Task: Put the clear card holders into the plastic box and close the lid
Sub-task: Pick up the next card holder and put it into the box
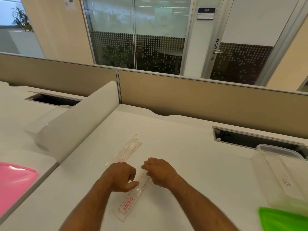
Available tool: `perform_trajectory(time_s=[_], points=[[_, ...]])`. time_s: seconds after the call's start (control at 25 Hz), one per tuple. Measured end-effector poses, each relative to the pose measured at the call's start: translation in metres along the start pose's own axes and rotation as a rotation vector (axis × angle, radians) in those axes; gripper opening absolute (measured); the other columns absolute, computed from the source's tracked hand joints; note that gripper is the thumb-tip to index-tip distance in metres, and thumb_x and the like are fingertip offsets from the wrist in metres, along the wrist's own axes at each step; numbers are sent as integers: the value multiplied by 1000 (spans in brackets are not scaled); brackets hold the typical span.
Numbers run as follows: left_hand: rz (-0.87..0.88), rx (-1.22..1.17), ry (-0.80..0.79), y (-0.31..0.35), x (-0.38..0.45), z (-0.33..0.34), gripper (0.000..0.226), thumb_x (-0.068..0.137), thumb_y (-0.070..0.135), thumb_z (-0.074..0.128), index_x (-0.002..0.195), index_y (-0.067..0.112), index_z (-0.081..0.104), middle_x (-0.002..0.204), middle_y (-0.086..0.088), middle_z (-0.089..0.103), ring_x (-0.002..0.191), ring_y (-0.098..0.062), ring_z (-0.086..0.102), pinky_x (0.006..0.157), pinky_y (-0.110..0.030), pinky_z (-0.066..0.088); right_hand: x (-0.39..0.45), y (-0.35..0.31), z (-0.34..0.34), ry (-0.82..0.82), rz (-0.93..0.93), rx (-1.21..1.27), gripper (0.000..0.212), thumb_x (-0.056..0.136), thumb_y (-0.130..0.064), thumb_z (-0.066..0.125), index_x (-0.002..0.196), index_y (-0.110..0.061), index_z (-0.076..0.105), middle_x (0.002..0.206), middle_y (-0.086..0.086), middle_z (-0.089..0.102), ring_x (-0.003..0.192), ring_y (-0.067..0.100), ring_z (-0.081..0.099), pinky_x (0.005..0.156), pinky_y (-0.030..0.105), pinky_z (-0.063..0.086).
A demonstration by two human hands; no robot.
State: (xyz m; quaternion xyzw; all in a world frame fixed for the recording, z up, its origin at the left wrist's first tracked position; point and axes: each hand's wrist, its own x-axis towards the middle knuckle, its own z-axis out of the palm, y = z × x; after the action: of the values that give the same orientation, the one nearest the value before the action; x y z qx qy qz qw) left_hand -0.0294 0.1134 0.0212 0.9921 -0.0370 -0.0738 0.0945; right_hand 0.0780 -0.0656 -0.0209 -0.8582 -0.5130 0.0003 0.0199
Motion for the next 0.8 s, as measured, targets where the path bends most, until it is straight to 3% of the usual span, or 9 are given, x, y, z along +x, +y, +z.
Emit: perform_trajectory(time_s=[0.08,0.24,0.36,0.52,0.68,0.8], points=[[10,-2,-37,3,-1,4,33,85,54,57,91,23,67,88,7,72,80,-14,65,73,-21,51,-4,2,-3,-11,47,-17,28,90,-12,60,118,-16,62,115,7,67,104,30,61,82,45,55],[22,-27,2,9,1,11,26,86,47,56,95,24,66,91,9,71,82,-14,63,72,-19,48,-18,11,-13,-66,90,-46,20,88,-6,56,106,-13,62,105,8,70,92,32,64,76,42,54],[48,-14,23,13,4,14,25,88,44,52,101,27,64,95,10,71,84,-11,61,73,-22,46,-36,24,-17,-54,121,-40,19,91,-7,49,105,-13,61,101,7,70,92,31,63,74,40,52],[46,-36,87,22,15,18,23,93,44,48,92,26,64,87,10,69,75,-9,56,63,-21,36,-61,44,-28,-39,209,1,21,96,-13,46,111,-17,60,107,3,69,100,26,60,78,38,50],[42,-116,173,38,31,17,24,96,38,48,88,22,65,81,10,67,74,-12,56,63,-25,41,-82,60,-43,0,314,176,27,96,-33,50,119,-25,60,115,-5,67,108,17,58,89,34,48],[24,-202,184,51,43,13,21,95,33,51,87,23,67,75,15,65,75,-11,59,65,-26,44,-105,76,-53,-5,343,374,64,74,-67,63,128,-35,54,121,-15,61,109,6,54,94,26,44]])
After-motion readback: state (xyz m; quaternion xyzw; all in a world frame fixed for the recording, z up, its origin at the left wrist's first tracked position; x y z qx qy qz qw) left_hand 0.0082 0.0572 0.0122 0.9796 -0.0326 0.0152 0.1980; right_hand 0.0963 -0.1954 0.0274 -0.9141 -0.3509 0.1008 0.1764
